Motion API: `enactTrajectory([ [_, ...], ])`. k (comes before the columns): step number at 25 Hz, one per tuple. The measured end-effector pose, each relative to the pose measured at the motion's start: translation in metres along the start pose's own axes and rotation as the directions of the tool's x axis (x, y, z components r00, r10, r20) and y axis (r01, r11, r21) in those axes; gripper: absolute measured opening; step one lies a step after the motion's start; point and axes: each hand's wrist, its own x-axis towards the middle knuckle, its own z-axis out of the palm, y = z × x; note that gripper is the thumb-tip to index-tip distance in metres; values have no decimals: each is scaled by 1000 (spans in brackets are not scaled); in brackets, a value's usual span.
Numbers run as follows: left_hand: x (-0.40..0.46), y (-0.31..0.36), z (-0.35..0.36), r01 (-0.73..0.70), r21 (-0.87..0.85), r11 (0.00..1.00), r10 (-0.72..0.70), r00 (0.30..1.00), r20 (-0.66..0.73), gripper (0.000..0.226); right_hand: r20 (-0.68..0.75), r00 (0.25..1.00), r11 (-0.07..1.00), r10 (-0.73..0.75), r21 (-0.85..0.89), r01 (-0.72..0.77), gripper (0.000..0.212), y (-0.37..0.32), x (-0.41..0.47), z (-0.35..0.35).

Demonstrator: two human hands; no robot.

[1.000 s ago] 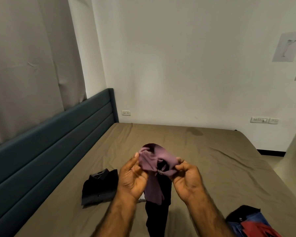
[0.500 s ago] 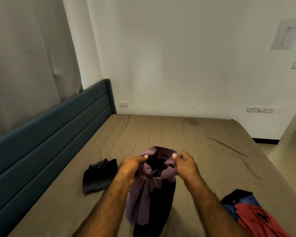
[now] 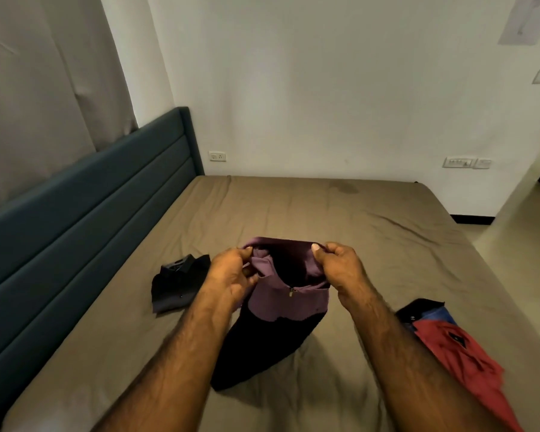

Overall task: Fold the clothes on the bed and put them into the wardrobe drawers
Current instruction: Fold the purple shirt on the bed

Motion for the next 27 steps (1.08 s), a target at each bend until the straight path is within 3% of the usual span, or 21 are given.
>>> enactTrajectory([
  [3,-11,-14,-2,129,-40,991,-121,980,158,23,34,982,936,188,296,-190,32,4,-11,0],
  [6,-18,-14,2,112,65,992,-125,954,273,21,166,968,942,188,248,-225,37,1,-15,-17],
  [9,-10,-14,10,47,105,993,-72,965,251,25,202,958,926,202,279,-254,45,-2,-6,-29],
  [11,-10,-27,16,91,38,995,-97,968,230,39,170,966,875,195,414,-249,48,8,-6,-31],
  [14,-20,-66,-11,229,-235,945,-169,954,248,41,283,954,738,96,623,-259,51,59,-38,-30],
  [16,-33,-78,-29,246,-313,917,-159,947,279,38,272,961,822,45,537,-190,30,80,-65,-35],
  [17,-39,-80,-37,232,-284,930,-158,952,261,37,209,977,902,39,413,-125,16,84,-77,-36],
  [19,-49,-86,-46,219,-183,959,-174,957,233,30,104,993,955,54,285,-82,14,89,-93,-37],
  [20,-48,-88,-47,220,-132,967,-191,960,204,31,79,986,924,148,345,-167,19,88,-93,-36],
  [23,-49,-94,-44,310,-112,944,-284,938,201,41,213,866,611,452,634,-475,36,68,-94,-30],
  [25,-50,-96,-42,347,-241,906,-296,929,223,40,327,797,469,507,671,-574,49,63,-93,-28],
  [27,-54,-97,-50,339,-403,850,-258,935,243,40,373,776,418,509,681,-601,51,64,-95,-35],
])
